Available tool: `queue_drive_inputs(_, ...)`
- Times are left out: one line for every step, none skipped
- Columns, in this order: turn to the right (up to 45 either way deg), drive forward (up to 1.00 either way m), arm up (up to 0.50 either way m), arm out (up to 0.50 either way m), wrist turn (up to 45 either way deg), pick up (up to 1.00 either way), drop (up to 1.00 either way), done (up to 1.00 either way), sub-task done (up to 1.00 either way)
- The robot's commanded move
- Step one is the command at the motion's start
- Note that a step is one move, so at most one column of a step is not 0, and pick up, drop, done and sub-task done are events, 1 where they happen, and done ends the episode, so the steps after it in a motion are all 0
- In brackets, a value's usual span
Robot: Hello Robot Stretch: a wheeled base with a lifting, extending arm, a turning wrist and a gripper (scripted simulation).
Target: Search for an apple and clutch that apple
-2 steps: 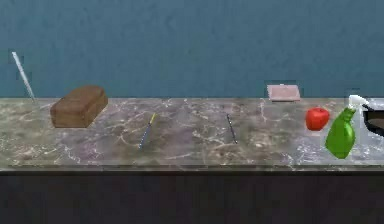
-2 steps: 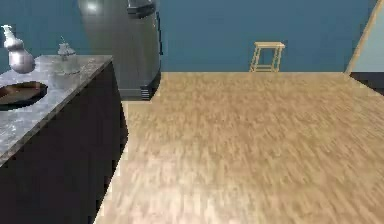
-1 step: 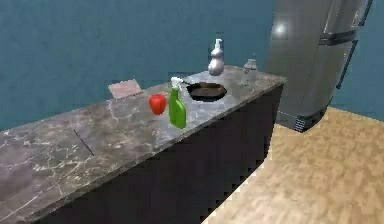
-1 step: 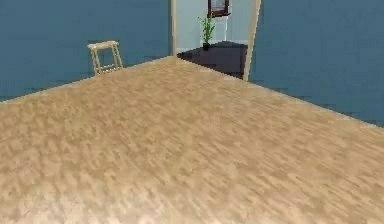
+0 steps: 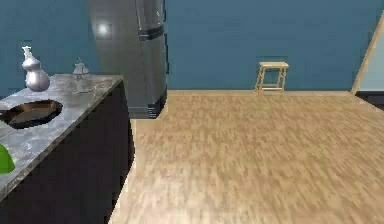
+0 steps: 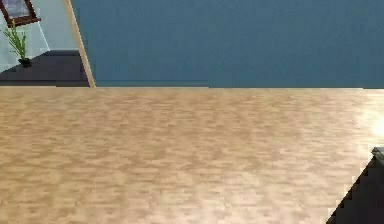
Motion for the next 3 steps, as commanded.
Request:
queue_drive_inputs(0.0,0.15,0.0,0.0,0.0,0.0,0.0,0.0,0.0)
queue_drive_inputs(-45.0,0.0,0.0,0.0,0.0,0.0,0.0,0.0,0.0)
queue_drive_inputs(-45.0,0.0,0.0,0.0,0.0,0.0,0.0,0.0,0.0)
